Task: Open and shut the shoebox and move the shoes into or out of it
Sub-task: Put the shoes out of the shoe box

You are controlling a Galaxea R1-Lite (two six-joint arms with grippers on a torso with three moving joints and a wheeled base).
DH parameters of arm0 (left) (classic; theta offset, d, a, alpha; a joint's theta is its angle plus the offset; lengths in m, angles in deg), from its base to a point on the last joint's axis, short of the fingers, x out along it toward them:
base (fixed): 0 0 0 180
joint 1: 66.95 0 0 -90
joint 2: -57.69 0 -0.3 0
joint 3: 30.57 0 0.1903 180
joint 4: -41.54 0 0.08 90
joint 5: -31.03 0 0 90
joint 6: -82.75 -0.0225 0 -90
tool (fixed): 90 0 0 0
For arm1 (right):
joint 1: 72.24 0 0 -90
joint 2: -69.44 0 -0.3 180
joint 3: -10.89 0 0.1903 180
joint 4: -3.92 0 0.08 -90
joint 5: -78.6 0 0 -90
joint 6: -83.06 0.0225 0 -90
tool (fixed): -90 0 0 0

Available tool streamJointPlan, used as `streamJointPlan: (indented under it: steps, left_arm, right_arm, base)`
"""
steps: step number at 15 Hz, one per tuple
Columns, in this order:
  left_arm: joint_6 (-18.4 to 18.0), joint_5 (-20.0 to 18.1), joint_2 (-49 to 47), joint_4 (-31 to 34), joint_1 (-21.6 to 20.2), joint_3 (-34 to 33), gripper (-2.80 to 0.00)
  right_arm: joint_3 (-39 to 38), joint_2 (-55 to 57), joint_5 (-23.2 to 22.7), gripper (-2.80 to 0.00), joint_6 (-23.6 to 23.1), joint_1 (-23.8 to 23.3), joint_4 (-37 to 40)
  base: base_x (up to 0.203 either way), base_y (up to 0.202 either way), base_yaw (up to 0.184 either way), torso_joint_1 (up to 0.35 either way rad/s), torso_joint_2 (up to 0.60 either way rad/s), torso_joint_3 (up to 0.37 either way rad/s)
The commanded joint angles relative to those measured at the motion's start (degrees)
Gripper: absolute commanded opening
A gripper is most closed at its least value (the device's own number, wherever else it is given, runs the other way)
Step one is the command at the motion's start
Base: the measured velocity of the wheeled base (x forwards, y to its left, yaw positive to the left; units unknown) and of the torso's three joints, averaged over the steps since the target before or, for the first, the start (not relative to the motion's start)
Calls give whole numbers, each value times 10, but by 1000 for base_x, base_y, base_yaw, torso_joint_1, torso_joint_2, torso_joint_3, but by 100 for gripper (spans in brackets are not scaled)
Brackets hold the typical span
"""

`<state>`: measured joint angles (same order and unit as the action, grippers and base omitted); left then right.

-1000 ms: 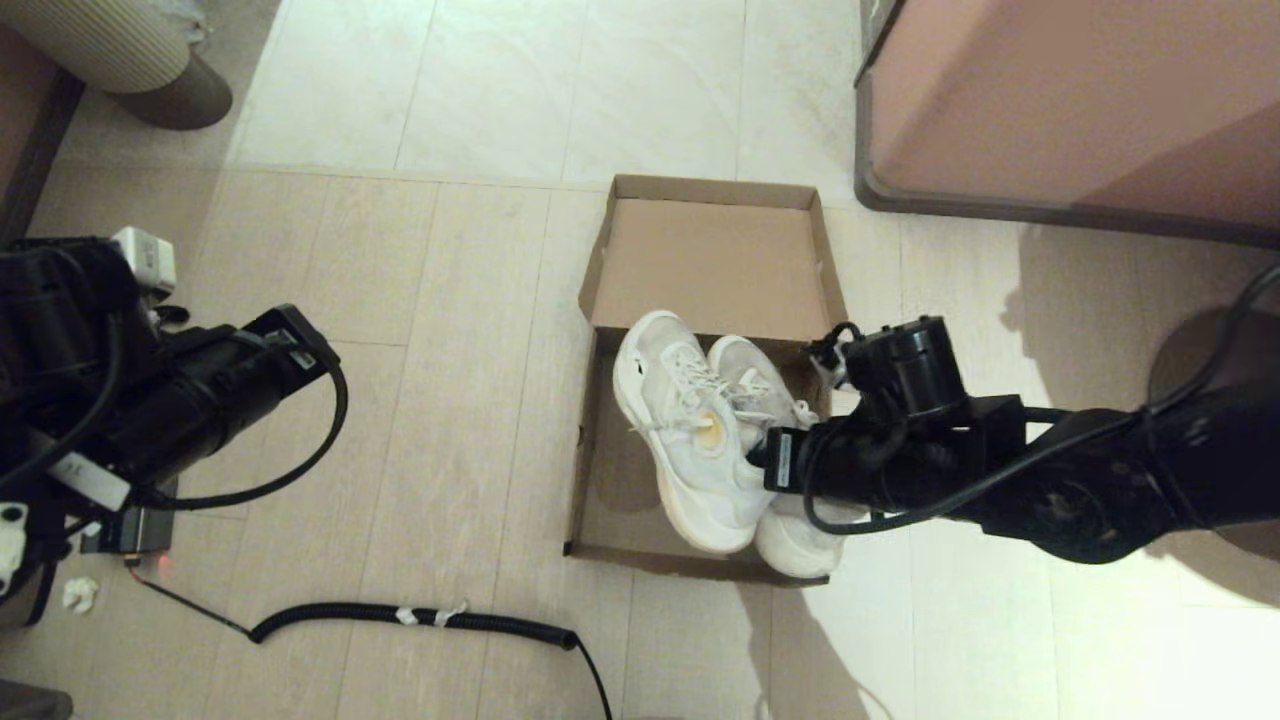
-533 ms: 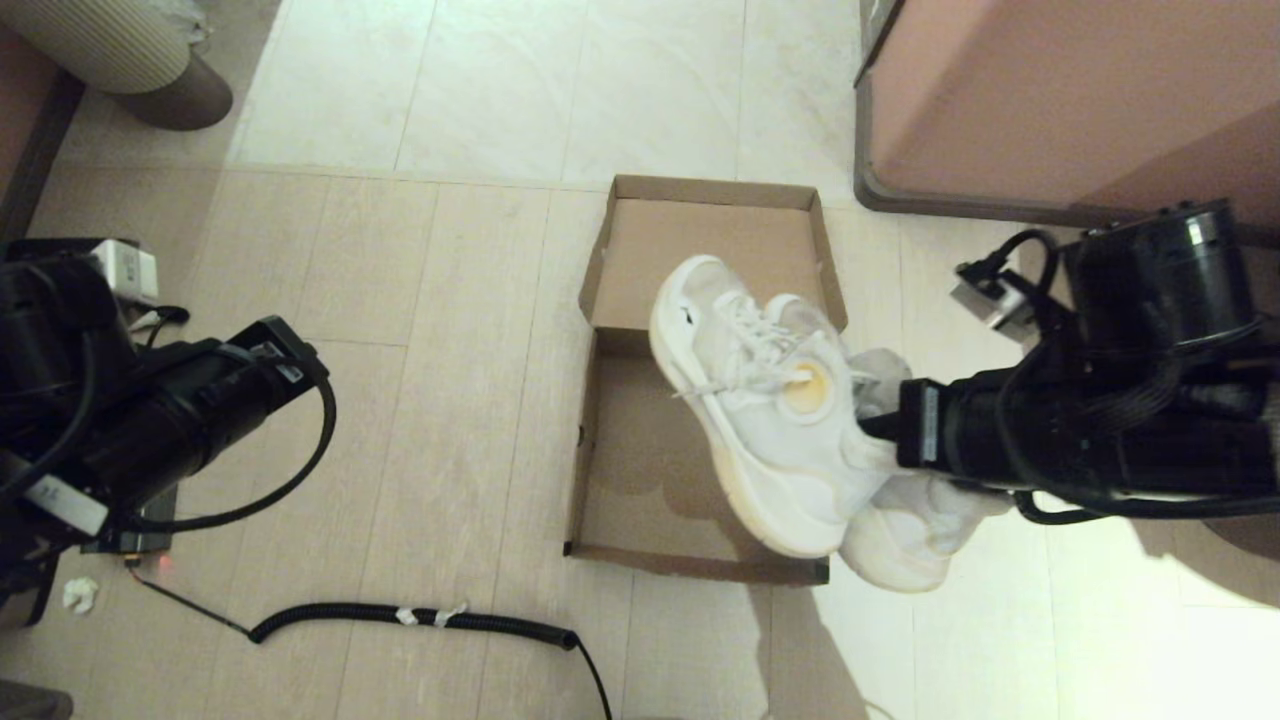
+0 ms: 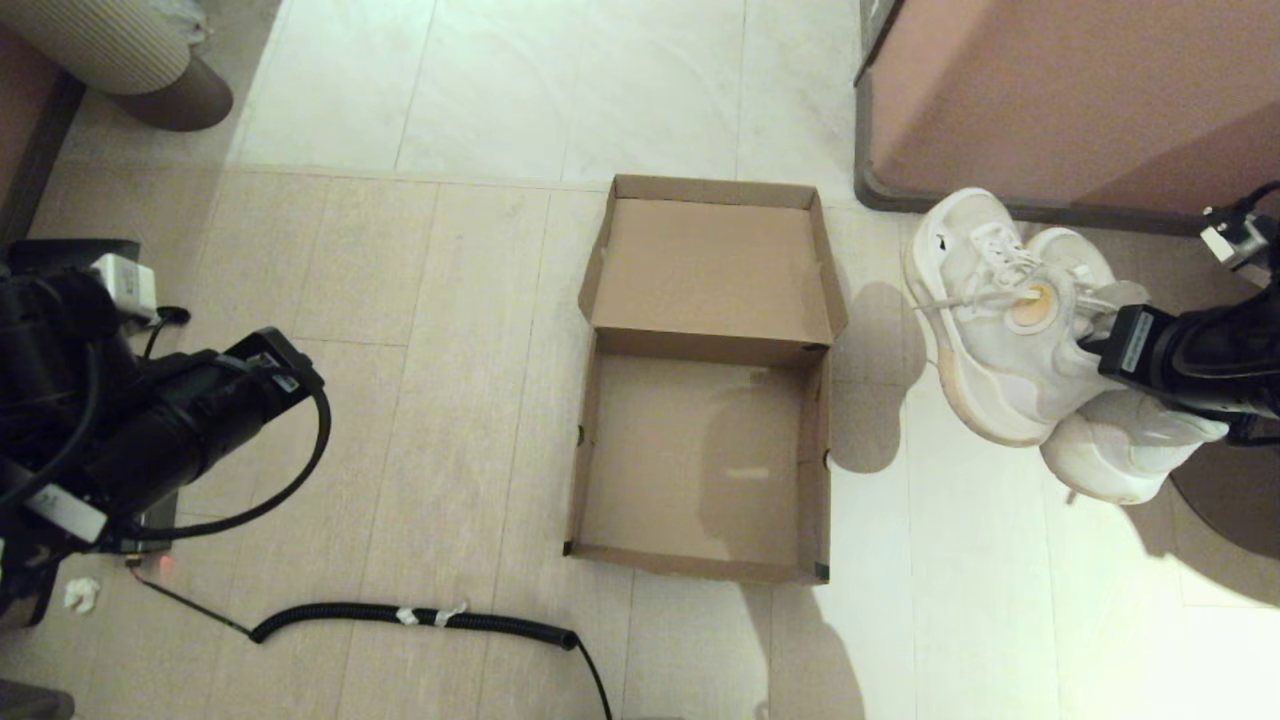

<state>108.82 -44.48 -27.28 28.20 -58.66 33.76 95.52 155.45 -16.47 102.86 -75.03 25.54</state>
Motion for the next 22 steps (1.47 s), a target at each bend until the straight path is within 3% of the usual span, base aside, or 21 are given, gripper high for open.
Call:
streamJointPlan:
  steps: [1,5,10,16,22]
  left_arm:
    - [2,1,-17,-2,0,0,-280]
    - [5,-8,-15,-3,0,-1,-280]
    - [5,-9,-16,-3,-1,-4,-280]
    - [6,-9,-18,-3,-2,-9,-280]
    - [7,-18,-13,-3,-20,-20,-280]
  right_arm:
    - [1,81,2,-280,-6,-46,-66]
    - [0,211,38,-280,-13,-91,-213]
    - [36,374,36,-280,-57,-121,-404]
    - [109,485,-7,-280,-74,-132,-507]
    - [150,517,-6,-280,-75,-132,-512]
  base:
    - [0,0,0,0,0,0]
    - [0,0,0,0,0,0]
    - [0,0,0,0,0,0]
    - [0,0,0,0,0,0]
    - [0,0,0,0,0,0]
